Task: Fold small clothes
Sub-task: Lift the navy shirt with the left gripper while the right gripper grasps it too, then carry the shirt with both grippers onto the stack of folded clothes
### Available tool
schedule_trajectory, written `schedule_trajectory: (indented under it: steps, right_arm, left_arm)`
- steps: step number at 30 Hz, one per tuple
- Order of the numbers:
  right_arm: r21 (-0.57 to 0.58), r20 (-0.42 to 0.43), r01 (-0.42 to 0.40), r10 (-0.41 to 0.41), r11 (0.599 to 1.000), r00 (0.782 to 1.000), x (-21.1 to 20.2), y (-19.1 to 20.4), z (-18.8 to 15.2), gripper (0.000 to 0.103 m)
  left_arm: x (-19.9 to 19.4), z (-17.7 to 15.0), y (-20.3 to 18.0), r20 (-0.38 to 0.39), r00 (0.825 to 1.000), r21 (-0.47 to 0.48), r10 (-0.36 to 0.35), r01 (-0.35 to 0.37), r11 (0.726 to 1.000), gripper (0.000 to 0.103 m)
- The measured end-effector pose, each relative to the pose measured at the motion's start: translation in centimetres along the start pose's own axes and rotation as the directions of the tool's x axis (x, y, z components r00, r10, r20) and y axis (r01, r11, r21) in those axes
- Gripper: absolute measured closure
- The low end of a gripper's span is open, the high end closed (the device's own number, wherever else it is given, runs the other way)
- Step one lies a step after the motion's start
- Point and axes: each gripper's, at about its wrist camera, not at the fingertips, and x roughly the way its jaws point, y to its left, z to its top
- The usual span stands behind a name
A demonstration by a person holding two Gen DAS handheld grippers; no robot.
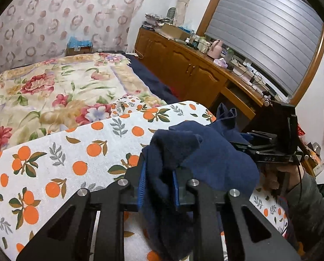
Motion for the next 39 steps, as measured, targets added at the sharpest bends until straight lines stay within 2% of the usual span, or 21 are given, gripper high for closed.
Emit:
schedule_trajectory:
  steps: [1,3,5,7,12,19,23,28,33,39]
  right_arm:
    - [-0.008,0.001,-0.014,0.014,1.0,1.0,0.0,0.0,0.0,0.051]
    - [-0.025,0.008,-0.05,0.05,0.998,0.999,-0.1,0.4,-0.4,0.074]
    - [-0.083,0.019,-0.029,0.031,0.996,0.999,-0.3,1.3,-0.7,0.081]
    - [-0.098,0.041,-0.008,0.012,0.995,0.999,-0.9,1.6,-0.6,0.083]
    - [-0.105,0.162,0.002,0.015,0.995,0.987,-3.8,2.4,0.3,0.085]
    - [-0.222,0.246,-0.026,0.082,0.975,0.966,-5.6,7.5,3.9,0.085]
    - [-0.313,0.271,-0.065,0.155,0.948,0.95,-5.2,11.5,6.2,0.085]
    - [-0.421,0.271,-0.128,0.259,0.898,0.927,-3.1,16.8,9.6,0.085]
    - [-0.535,0.254,-0.174,0.354,0.826,0.9,0.1,22.0,13.4,0.085]
    - [-0.642,0.193,-0.209,0.419,0.737,0.887,6.5,29.0,18.5,0.085]
  left_arm:
    - [-0.2,0.0,-0.1,0.009,1.0,0.004,-0.005,0.005,1.0,0.083]
    - [-1.1,0.1,-0.9,0.044,0.999,0.019,-0.026,0.025,1.0,0.083]
    - [-1.8,0.2,-1.6,0.057,0.998,0.032,-0.034,0.032,0.999,0.083]
    - [-2.7,0.4,-2.1,0.071,0.997,0.042,-0.039,0.036,0.998,0.083]
    - [-6.8,0.6,-2.1,0.146,0.989,0.04,-0.032,0.027,0.999,0.084]
    - [-13.5,-0.3,0.7,0.251,0.967,-0.004,0.053,-0.054,0.999,0.084]
    - [-18.0,-1.5,3.0,0.311,0.942,-0.049,0.128,-0.119,0.992,0.084]
    - [-23.7,-4.2,6.2,0.374,0.893,-0.126,0.251,-0.22,0.967,0.084]
    - [-27.8,-7.5,9.9,0.405,0.841,-0.234,0.359,-0.285,0.93,0.084]
    - [-29.5,-11.0,15.6,0.39,0.795,-0.382,0.465,-0.32,0.867,0.084]
